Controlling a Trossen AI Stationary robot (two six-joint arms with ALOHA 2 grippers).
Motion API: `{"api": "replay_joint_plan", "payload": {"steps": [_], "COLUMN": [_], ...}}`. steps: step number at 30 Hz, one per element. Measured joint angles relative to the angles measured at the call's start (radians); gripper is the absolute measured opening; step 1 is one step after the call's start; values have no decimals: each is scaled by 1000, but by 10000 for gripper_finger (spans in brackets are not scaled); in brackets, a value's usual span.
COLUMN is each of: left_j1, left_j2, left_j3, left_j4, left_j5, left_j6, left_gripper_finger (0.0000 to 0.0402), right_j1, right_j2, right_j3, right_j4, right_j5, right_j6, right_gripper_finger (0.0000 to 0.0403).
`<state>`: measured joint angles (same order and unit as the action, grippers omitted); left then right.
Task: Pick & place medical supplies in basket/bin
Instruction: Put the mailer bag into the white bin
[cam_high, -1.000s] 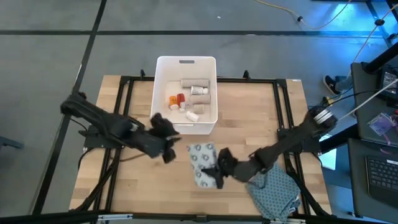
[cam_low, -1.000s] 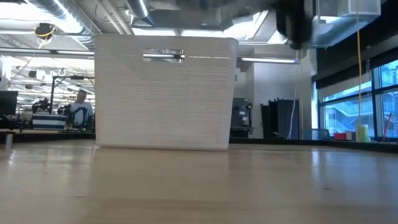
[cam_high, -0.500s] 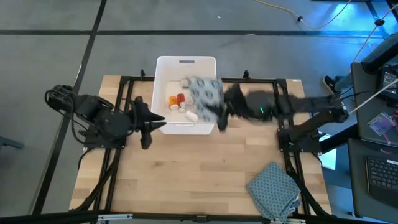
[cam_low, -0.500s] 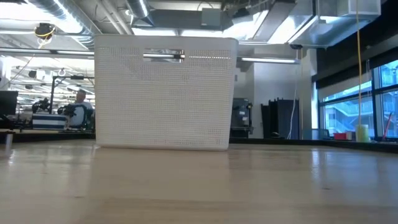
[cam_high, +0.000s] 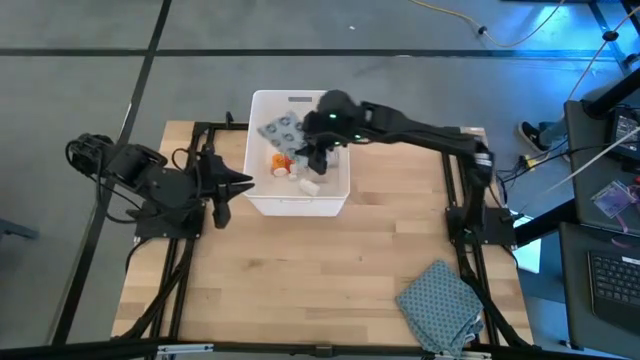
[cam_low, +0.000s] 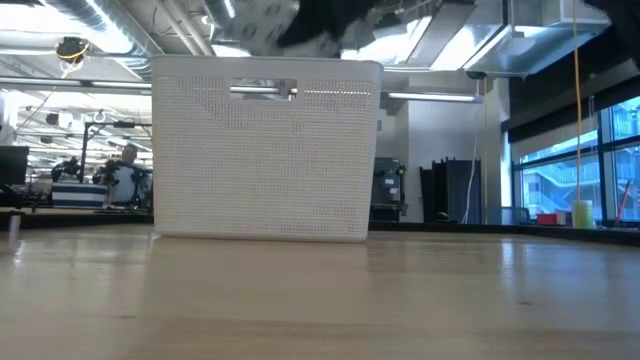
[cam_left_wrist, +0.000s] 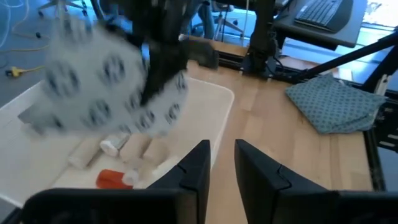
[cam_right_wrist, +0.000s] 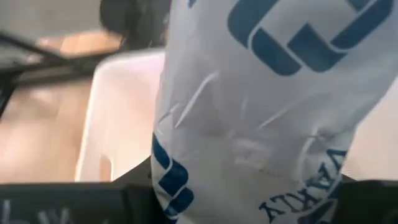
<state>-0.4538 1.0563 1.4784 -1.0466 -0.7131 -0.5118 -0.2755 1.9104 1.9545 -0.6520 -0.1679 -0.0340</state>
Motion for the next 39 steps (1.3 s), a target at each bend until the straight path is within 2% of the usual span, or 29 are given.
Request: {"api": "replay_joint_plan", "payload": {"steps": [4, 13, 23, 29, 34, 39], "left_j1": [0, 0, 0, 0, 0, 0], "left_j2": [-12, -25, -38, -45, -45, -45], "left_j3": [0, 0, 0, 0, 0, 0], "left_j4": [-35, -132, -143, -143, -143, -143], "left_j5": [-4, -30, -64, -79, -79, -79], "left_j6": [-7, -51, -51, -51, -51, -51], "left_gripper_finger": [63, 55, 52, 52, 48, 47], "right_j1": [-35, -81, -70, -39, -19, 6], "right_j2": [113, 252, 336, 356, 358, 358], "right_j3": [46, 70, 72, 72, 71, 71], "right_j4": [-68, -195, -302, -320, -330, -337], "right_j5": [-175, -377, -362, -202, -257, -256], "right_j6": [-29, -130, -215, -252, -258, -239], "right_gripper_finger": [159, 159, 159, 187, 196, 197]}}
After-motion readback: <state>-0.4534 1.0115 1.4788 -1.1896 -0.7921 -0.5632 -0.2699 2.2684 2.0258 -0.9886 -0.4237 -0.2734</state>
